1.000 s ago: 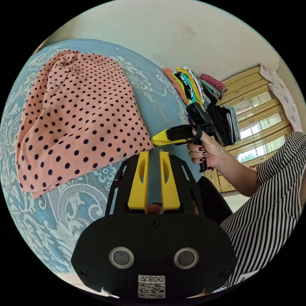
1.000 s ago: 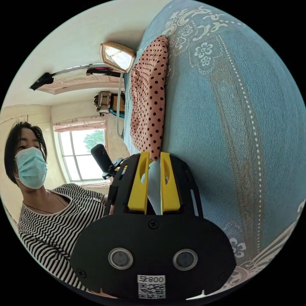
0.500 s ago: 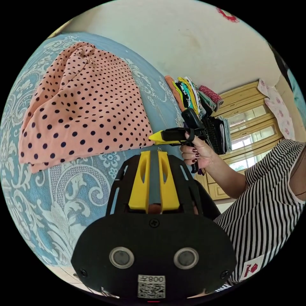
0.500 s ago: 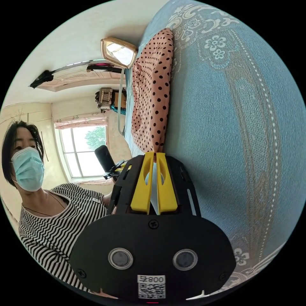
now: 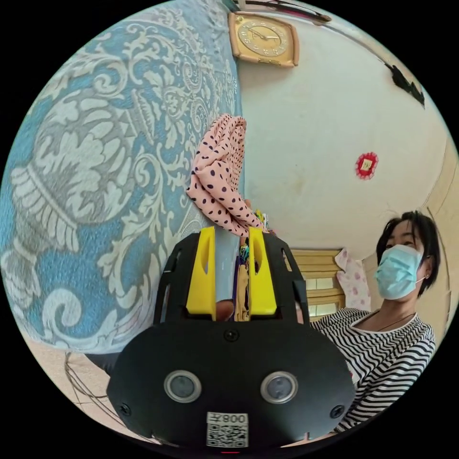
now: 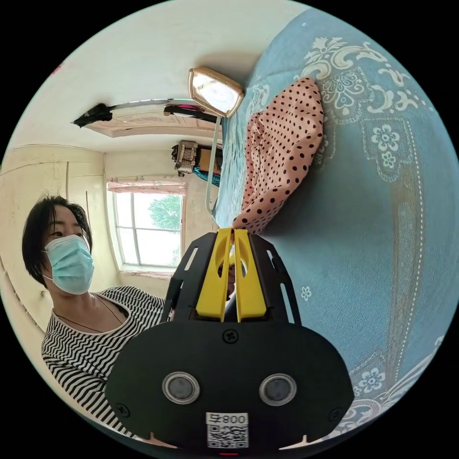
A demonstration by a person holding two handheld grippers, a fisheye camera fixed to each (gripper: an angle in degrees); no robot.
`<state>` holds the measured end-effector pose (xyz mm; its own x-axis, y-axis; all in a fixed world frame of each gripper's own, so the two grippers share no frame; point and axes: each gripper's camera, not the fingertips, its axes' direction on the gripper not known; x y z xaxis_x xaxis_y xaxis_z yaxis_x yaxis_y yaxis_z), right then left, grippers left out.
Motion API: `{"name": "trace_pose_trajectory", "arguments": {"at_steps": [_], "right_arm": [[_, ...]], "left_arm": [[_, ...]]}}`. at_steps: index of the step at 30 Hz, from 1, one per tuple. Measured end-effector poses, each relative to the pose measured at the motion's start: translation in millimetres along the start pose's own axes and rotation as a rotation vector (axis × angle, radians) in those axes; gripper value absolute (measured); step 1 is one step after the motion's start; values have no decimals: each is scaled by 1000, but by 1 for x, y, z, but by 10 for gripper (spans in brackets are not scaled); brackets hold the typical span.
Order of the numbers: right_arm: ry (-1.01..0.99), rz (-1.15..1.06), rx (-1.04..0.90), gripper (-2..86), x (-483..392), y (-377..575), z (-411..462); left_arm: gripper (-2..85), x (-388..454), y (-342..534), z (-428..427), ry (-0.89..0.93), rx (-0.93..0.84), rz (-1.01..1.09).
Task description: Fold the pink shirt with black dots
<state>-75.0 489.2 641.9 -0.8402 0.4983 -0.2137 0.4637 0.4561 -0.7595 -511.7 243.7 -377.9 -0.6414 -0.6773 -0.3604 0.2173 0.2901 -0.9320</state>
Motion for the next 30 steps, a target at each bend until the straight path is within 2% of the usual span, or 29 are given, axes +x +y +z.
{"name": "trace_pose_trajectory", "arguments": {"at_steps": [5,17,30], "right_arm": [[-11,-41,-5,7,-35,6,13],[-35,-74,-3,6,-95,38,48],[-51,-66,15,6,-151,92,85]], "left_arm": [[116,3,-19,-14,28,4,-44],[122,-9,-48,-73,132,235,-239],[97,-15,-65,-94,106,316,-220]]}}
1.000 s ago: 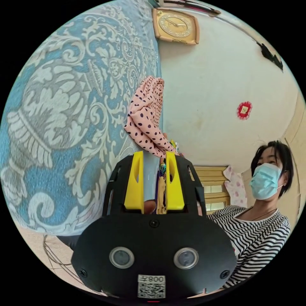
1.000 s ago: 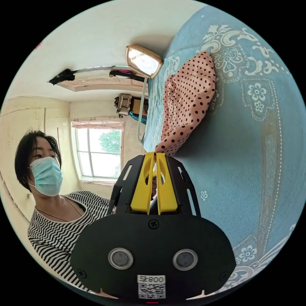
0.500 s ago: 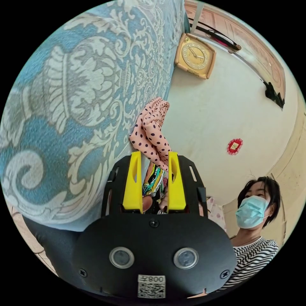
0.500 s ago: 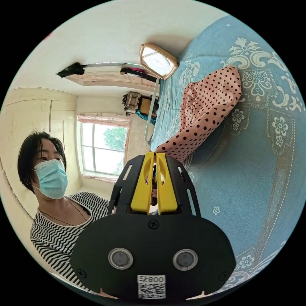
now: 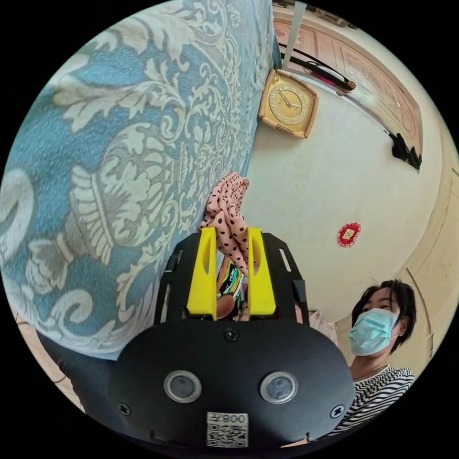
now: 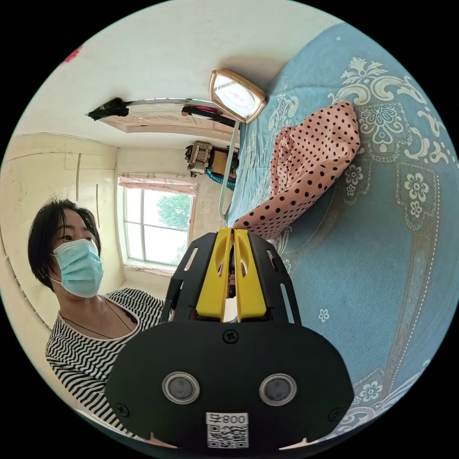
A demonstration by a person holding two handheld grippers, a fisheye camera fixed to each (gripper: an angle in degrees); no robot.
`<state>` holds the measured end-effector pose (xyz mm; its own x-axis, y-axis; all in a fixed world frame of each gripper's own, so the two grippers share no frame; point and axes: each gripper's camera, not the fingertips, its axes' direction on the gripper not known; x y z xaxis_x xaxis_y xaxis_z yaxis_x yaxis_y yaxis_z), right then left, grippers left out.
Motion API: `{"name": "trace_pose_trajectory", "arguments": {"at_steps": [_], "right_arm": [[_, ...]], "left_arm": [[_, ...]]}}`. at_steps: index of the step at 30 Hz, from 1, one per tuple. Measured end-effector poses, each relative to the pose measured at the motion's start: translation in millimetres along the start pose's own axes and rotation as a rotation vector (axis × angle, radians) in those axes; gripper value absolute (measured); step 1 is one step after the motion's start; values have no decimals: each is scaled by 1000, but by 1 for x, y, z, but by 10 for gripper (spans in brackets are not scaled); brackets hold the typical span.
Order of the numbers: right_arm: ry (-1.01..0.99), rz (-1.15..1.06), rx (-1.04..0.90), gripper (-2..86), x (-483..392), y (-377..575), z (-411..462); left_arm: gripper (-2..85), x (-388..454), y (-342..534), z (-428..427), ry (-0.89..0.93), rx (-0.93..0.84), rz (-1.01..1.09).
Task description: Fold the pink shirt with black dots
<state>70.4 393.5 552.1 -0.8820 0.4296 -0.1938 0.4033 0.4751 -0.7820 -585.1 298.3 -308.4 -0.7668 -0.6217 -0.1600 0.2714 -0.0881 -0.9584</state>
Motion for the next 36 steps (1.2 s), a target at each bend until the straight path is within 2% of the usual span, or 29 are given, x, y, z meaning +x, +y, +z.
{"name": "trace_pose_trajectory", "arguments": {"at_steps": [9,21,36], "right_arm": [[-1,33,13,7,-46,49,27],[28,84,55,7,-137,138,47],[-22,70,200,7,-344,383,35]], "left_arm": [[33,-23,12,21,-4,-23,11],[22,-39,83,43,29,-113,100],[20,-74,252,83,79,-390,225]]}}
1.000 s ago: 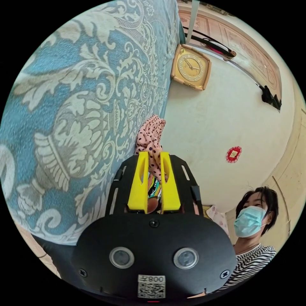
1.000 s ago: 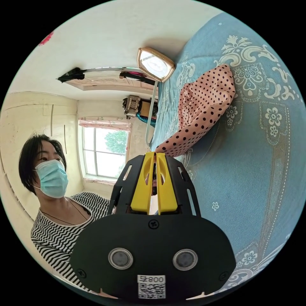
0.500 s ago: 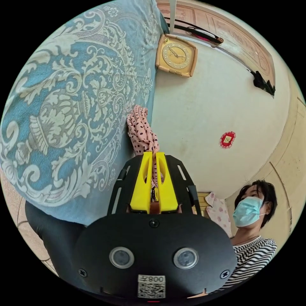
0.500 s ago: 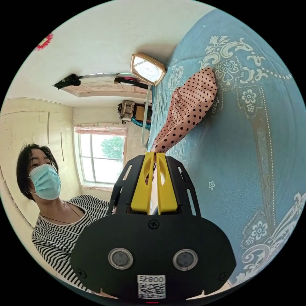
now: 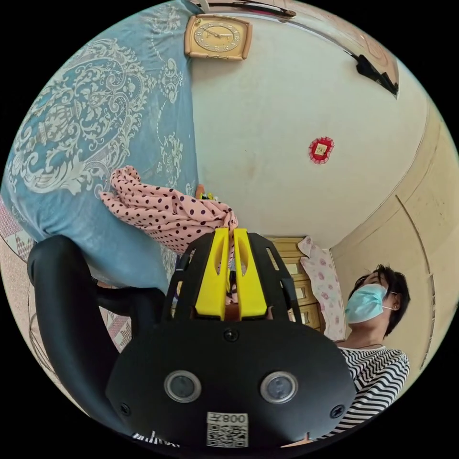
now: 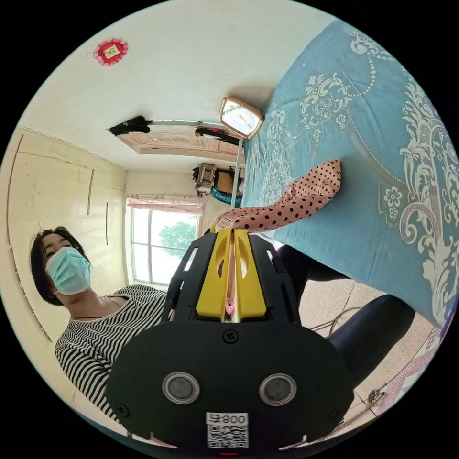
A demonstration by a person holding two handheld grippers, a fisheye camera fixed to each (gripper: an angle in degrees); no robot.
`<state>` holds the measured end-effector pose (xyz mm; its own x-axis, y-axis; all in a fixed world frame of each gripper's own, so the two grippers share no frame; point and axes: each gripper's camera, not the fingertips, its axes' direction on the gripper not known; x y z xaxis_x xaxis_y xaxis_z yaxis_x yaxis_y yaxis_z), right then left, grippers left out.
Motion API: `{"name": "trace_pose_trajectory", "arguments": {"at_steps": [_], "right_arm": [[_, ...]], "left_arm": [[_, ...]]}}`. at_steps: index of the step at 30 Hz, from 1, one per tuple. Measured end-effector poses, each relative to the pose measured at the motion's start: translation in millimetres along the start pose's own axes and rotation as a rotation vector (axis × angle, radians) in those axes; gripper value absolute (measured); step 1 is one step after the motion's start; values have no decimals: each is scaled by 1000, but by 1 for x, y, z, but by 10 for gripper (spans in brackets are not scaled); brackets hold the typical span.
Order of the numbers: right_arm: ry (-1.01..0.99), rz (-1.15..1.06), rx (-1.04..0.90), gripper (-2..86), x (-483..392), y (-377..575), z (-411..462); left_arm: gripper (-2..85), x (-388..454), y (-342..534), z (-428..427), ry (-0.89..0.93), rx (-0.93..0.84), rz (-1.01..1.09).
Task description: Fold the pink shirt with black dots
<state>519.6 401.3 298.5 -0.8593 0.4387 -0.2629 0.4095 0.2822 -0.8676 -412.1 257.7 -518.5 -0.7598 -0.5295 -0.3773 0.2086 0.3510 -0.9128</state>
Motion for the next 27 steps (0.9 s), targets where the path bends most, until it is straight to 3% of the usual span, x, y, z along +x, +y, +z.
{"name": "trace_pose_trajectory", "arguments": {"at_steps": [11,21,27], "right_arm": [[-37,-70,222,5,-120,141,-76],[50,-196,389,6,-236,146,-199],[239,-291,449,6,-338,145,-287]], "left_arm": [[18,-70,28,159,44,-178,108],[18,-146,-4,392,105,-320,216],[18,-195,-2,516,172,-403,307]]}}
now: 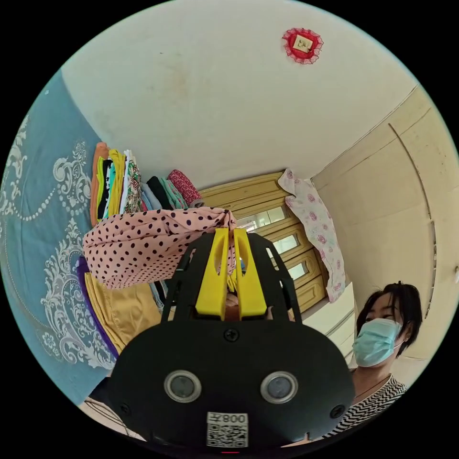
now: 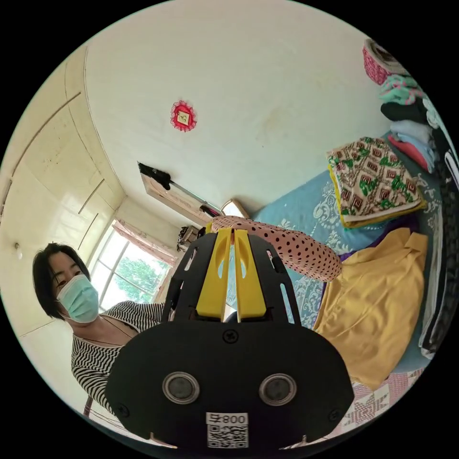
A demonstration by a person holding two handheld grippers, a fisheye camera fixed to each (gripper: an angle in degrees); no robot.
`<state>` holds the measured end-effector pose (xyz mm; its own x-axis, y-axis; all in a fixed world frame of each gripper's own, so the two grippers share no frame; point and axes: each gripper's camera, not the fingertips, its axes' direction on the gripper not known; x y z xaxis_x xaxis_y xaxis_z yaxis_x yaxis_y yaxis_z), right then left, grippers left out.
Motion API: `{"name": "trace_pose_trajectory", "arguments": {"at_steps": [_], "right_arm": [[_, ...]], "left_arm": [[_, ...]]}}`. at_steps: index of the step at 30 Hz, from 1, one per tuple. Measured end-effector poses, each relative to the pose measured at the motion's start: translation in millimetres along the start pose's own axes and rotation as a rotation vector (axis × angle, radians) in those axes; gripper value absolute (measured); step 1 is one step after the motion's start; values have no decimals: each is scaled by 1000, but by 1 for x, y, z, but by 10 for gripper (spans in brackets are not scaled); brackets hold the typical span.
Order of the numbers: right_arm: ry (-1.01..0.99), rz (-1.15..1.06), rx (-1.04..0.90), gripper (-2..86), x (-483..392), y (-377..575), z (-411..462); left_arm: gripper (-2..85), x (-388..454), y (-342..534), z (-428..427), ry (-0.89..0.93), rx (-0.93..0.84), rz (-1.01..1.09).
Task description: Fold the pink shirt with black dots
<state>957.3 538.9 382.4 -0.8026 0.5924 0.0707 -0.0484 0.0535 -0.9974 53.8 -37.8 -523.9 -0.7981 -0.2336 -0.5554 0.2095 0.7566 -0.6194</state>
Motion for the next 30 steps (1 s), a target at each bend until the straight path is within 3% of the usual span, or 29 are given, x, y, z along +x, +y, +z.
{"name": "trace_pose_trajectory", "arguments": {"at_steps": [6,15,30], "right_arm": [[189,6,9,7,-30,-6,-76],[368,424,-104,6,52,106,-132],[555,463,-250,6,23,135,-169]], "left_arm": [[18,-129,49,72,-42,-146,-58],[19,-384,204,104,-237,-417,-469],[19,-587,267,89,-349,-540,-504]]}}
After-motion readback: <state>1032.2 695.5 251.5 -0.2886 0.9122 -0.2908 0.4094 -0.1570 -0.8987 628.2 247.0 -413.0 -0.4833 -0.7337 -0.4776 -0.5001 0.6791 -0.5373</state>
